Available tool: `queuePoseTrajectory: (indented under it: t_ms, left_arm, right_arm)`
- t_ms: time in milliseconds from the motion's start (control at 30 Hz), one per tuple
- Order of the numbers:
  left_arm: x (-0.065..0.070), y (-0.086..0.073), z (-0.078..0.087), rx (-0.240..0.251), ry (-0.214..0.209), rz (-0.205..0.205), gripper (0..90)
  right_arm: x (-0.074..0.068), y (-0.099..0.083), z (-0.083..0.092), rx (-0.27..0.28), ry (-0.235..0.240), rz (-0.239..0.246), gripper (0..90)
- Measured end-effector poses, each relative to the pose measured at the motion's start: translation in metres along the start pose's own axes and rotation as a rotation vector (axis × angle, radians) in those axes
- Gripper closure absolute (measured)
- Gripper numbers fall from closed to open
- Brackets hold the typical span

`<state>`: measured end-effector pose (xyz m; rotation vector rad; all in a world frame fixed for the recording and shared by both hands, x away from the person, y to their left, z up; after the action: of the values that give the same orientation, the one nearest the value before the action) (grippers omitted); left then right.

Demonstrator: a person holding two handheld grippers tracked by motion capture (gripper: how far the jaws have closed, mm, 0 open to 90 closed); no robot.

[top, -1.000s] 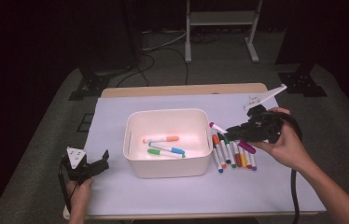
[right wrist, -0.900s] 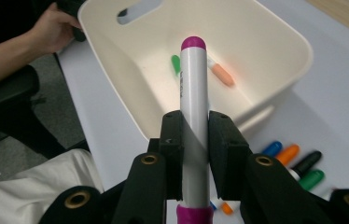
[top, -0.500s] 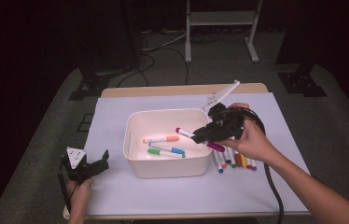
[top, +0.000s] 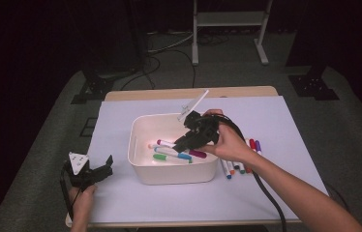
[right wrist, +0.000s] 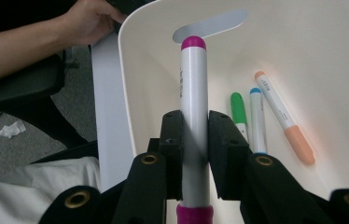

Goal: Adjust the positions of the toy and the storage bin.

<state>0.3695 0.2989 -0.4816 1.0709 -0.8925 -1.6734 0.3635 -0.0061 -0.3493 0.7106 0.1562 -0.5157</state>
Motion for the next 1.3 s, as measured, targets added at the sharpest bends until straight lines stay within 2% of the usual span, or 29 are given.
queuePoseTrajectory:
  t_ms: [267,500,1033,1100,1300]
  left_arm:
    - [0.0,0.0,0.0,0.003,0.0,0.004,0.0]
    - [-0.001,0.0,0.0,0.002,0.0,0.004,0.0]
    - [-0.002,0.0,0.001,0.017,0.001,0.022,0.0]
    - [-0.002,0.0,0.001,0.017,0.001,0.021,0.0]
    - [-0.002,0.0,0.001,0.016,0.001,0.019,0.0]
  right_arm:
    - [0.004,0.002,-0.035,-0.058,0.02,0.023,75.5]
    - [0.004,0.003,-0.052,-0.098,0.026,0.032,75.5]
    - [0.005,-0.004,-0.074,-0.182,0.007,0.063,74.8]
    - [0.004,-0.005,-0.076,-0.192,0.006,0.061,72.5]
    - [0.005,-0.005,-0.071,-0.183,-0.017,0.07,67.7]
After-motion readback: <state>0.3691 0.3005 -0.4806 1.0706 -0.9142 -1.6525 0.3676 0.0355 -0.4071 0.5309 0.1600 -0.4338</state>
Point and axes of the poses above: each handheld gripper's, and its own axes: z roughly backward along the jaws, y roughly out of its top, x roughly to its right, the point moved 8 cm from there along -z, roughly forward along the jaws, and after that the axes turned 13 degrees about -z, right-handed, at the moved point
